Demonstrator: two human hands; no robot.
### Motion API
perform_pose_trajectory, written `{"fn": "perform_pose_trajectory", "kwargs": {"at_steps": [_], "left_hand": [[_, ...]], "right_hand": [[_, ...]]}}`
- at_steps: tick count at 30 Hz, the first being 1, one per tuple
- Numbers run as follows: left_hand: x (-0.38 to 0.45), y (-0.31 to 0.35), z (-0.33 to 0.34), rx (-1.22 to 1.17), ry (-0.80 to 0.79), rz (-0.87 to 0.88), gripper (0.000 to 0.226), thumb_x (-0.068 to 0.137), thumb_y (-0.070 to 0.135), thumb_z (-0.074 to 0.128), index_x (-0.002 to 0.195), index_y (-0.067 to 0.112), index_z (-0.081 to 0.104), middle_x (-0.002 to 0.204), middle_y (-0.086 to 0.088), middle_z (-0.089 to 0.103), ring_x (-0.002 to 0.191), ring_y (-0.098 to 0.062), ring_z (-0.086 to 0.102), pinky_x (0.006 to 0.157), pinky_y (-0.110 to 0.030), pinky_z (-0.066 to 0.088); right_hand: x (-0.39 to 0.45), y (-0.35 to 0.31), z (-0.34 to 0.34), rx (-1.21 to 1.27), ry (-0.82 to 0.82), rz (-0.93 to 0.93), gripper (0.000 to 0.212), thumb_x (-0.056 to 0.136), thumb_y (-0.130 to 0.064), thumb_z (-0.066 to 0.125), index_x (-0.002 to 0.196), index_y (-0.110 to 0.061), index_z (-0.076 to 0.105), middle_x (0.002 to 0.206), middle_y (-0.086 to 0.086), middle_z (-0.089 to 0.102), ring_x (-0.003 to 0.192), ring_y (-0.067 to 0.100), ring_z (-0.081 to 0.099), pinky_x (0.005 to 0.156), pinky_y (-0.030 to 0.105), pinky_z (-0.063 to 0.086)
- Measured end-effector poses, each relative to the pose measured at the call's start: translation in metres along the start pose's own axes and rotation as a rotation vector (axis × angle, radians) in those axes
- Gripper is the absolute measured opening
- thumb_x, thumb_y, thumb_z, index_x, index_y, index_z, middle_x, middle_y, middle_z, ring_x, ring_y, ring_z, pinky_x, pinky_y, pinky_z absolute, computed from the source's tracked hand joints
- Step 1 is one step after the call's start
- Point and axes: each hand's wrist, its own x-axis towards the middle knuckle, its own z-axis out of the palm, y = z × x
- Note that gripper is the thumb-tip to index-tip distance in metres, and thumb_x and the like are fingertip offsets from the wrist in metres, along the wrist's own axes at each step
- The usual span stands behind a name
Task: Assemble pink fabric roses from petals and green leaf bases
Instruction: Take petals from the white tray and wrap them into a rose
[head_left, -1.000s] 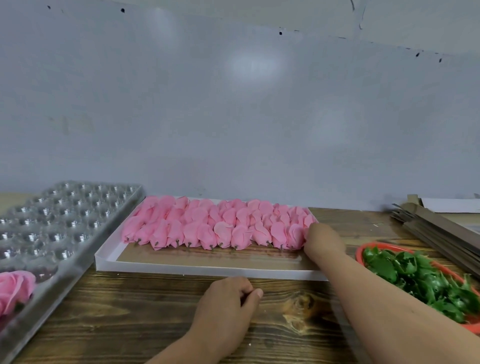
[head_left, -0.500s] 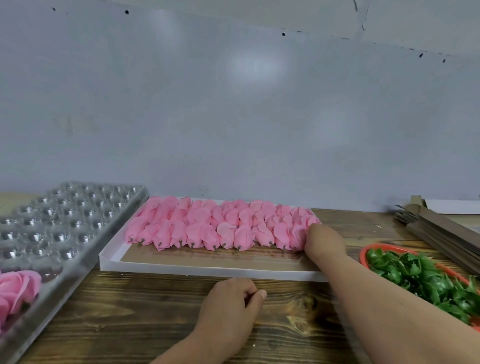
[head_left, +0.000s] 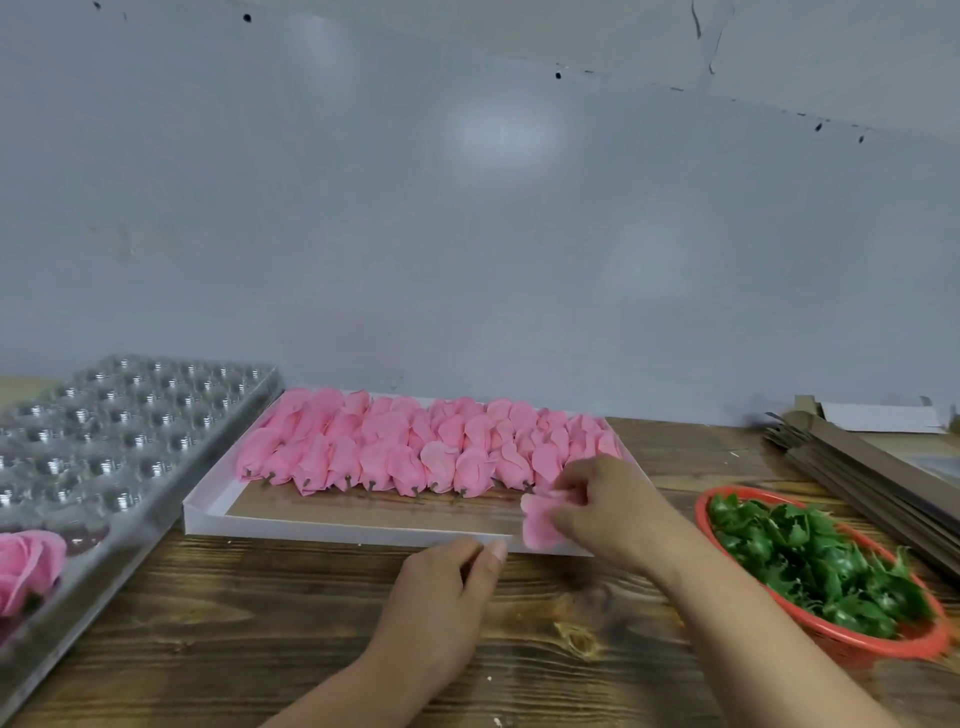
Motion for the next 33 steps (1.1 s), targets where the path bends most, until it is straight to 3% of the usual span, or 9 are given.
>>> {"fn": "perform_pose_trajectory", "kwargs": {"at_steps": [2, 5, 8, 14, 19, 23, 28, 30, 33], "left_hand": [[-0.001, 0.001, -0.002, -0.03, -0.023, -0.019, 0.038, 0.097, 0.042, 0.042, 0.064, 0.023, 0.05, 0.067, 0.003, 0.06, 0.062, -0.01, 0.055, 0.065, -0.026, 0.044], [-0.001, 0.008, -0.004, -0.271, -0.077, -0.096, 0.022, 0.097, 0.038, 0.044, 0.084, 0.031, 0.06, 0.075, 0.0, 0.063, 0.054, -0.001, 0.054, 0.053, -0.019, 0.046], [0.0, 0.01, -0.005, -0.55, -0.156, -0.244, 0.026, 0.097, 0.039, 0.043, 0.11, 0.028, 0.063, 0.09, -0.008, 0.07, 0.062, -0.01, 0.063, 0.06, -0.023, 0.053], [0.0, 0.009, -0.006, -0.669, -0.195, -0.329, 0.02, 0.096, 0.026, 0.054, 0.099, 0.022, 0.074, 0.085, -0.003, 0.075, 0.071, -0.008, 0.068, 0.065, -0.02, 0.053], [0.004, 0.005, -0.007, -0.734, -0.189, -0.402, 0.016, 0.091, 0.021, 0.061, 0.096, 0.012, 0.074, 0.086, -0.009, 0.075, 0.073, -0.012, 0.07, 0.065, -0.022, 0.054], [0.006, -0.001, -0.01, -0.767, -0.185, -0.463, 0.017, 0.086, 0.017, 0.065, 0.094, 0.004, 0.072, 0.089, -0.012, 0.075, 0.08, -0.02, 0.073, 0.067, -0.024, 0.056], [0.004, 0.004, -0.01, -0.743, -0.194, -0.492, 0.016, 0.087, 0.012, 0.065, 0.099, 0.004, 0.071, 0.089, -0.012, 0.075, 0.079, -0.021, 0.073, 0.064, -0.023, 0.055], [0.003, 0.01, -0.01, -0.743, -0.131, -0.481, 0.021, 0.084, 0.018, 0.068, 0.103, 0.009, 0.07, 0.092, -0.01, 0.074, 0.075, -0.018, 0.071, 0.063, -0.025, 0.056], [-0.001, 0.018, -0.009, -0.777, -0.042, -0.493, 0.057, 0.061, 0.042, 0.077, 0.109, 0.014, 0.063, 0.105, -0.009, 0.067, 0.081, -0.019, 0.071, 0.06, -0.024, 0.055]], "right_hand": [[-0.011, 0.001, 0.007, 0.077, -0.007, -0.034, 0.006, 0.077, -0.023, 0.058, 0.074, -0.025, 0.062, 0.067, -0.008, 0.054, 0.066, 0.009, 0.048, 0.055, 0.021, 0.034], [-0.018, 0.001, 0.016, 0.278, -0.052, -0.085, 0.023, 0.071, -0.021, 0.057, 0.053, -0.034, 0.055, 0.053, -0.015, 0.049, 0.058, 0.003, 0.043, 0.055, 0.019, 0.031], [-0.023, 0.003, 0.023, 0.47, -0.085, -0.115, 0.036, 0.073, -0.011, 0.057, 0.052, -0.04, 0.062, 0.048, -0.02, 0.051, 0.053, 0.0, 0.041, 0.056, 0.018, 0.034], [-0.023, 0.009, 0.038, 0.509, 0.007, -0.134, 0.021, 0.074, 0.001, 0.059, 0.083, -0.018, 0.058, 0.068, -0.009, 0.051, 0.06, 0.004, 0.044, 0.057, 0.016, 0.036], [-0.025, 0.006, 0.043, 0.507, 0.023, -0.181, 0.011, 0.073, -0.002, 0.064, 0.077, -0.011, 0.061, 0.067, -0.001, 0.054, 0.06, 0.008, 0.046, 0.059, 0.026, 0.039], [-0.028, 0.004, 0.042, 0.545, -0.052, -0.193, 0.018, 0.078, -0.006, 0.068, 0.08, -0.023, 0.066, 0.068, -0.005, 0.061, 0.058, -0.003, 0.051, 0.058, 0.014, 0.042], [-0.03, 0.001, 0.04, 0.461, -0.07, -0.14, 0.014, 0.076, -0.007, 0.065, 0.08, -0.02, 0.066, 0.075, 0.0, 0.064, 0.066, 0.008, 0.055, 0.064, 0.025, 0.047], [-0.028, 0.0, 0.038, 0.431, 0.032, -0.108, 0.015, 0.075, -0.006, 0.065, 0.079, -0.02, 0.064, 0.072, -0.001, 0.061, 0.064, 0.009, 0.052, 0.063, 0.025, 0.045], [-0.027, 0.0, 0.033, 0.677, 0.283, -0.046, 0.018, 0.076, -0.002, 0.068, 0.08, -0.019, 0.065, 0.073, 0.0, 0.063, 0.066, 0.014, 0.055, 0.063, 0.024, 0.045]]}}
